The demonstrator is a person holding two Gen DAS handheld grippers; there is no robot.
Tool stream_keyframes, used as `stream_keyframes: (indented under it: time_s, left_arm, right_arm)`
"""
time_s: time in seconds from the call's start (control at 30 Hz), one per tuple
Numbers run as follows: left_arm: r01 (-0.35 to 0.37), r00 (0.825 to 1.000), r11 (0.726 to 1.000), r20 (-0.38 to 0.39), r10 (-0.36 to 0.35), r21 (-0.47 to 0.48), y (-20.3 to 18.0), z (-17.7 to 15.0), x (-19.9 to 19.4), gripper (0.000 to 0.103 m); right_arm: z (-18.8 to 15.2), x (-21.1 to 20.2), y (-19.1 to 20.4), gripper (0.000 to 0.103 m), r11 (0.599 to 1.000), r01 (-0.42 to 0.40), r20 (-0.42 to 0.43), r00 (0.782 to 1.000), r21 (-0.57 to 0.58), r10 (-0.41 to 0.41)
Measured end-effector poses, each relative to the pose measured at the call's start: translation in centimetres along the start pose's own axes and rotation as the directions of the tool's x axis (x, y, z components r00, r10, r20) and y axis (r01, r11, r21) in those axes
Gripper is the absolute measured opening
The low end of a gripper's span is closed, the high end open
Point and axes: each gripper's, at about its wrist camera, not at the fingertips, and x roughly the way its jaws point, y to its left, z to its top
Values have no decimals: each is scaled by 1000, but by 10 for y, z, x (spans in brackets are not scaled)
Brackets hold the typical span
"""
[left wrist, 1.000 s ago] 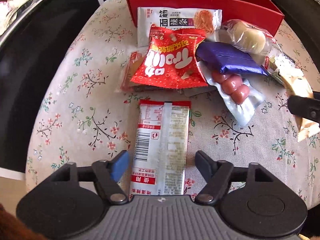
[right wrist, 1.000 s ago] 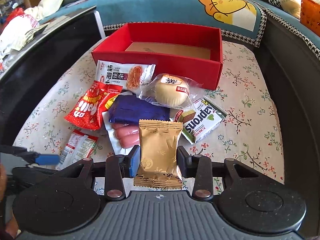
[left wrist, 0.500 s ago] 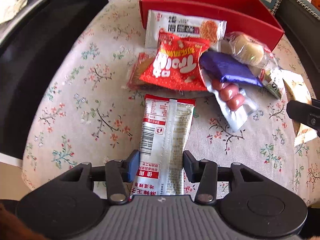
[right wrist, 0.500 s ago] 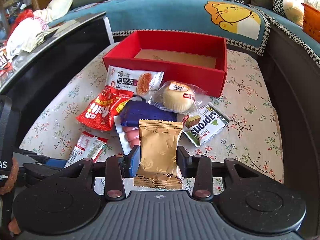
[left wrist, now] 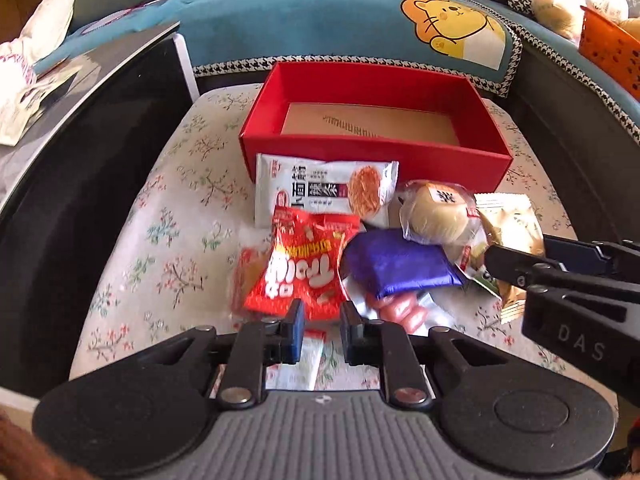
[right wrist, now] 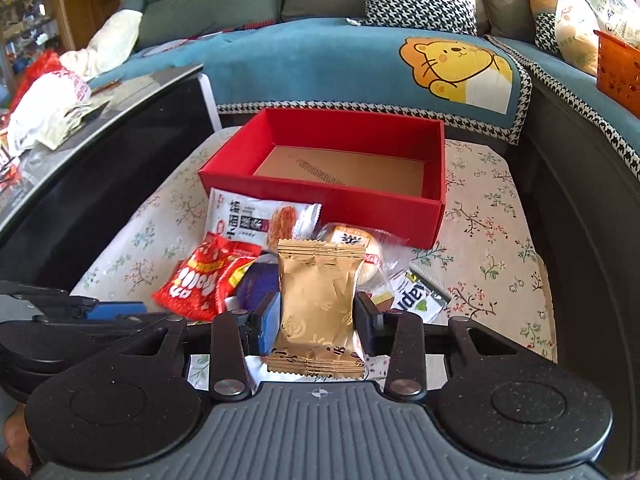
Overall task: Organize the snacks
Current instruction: 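Lift snack bar with left tool while right tool carries gold packet over red box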
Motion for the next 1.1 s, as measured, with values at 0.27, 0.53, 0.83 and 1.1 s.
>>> stream_keyframes:
  time_s: [0.27, 0.53, 0.83, 1.1]
  left_arm:
    - [42, 990, 999, -136, -43, -12, 20, -28, 33, 90]
    - [-6, 979, 994, -203, 28, 109, 18, -66, 65, 103]
    - [24, 976, 999, -214, -30, -31, 40, -69, 44, 88]
    - [62, 992, 997, -106, -66, -43, 37, -52, 6, 87]
  right_arm:
    - [7, 8, -11, 47, 999, -1, -9, 1000, 36, 2]
    - [-7, 3, -9, 47, 999, -29, -39, 999, 12, 30]
    - [-6, 2, -4, 47, 999, -37, -38, 999, 3, 37]
    - [-7, -3, -2, 47, 999, -40, -16, 999, 5, 40]
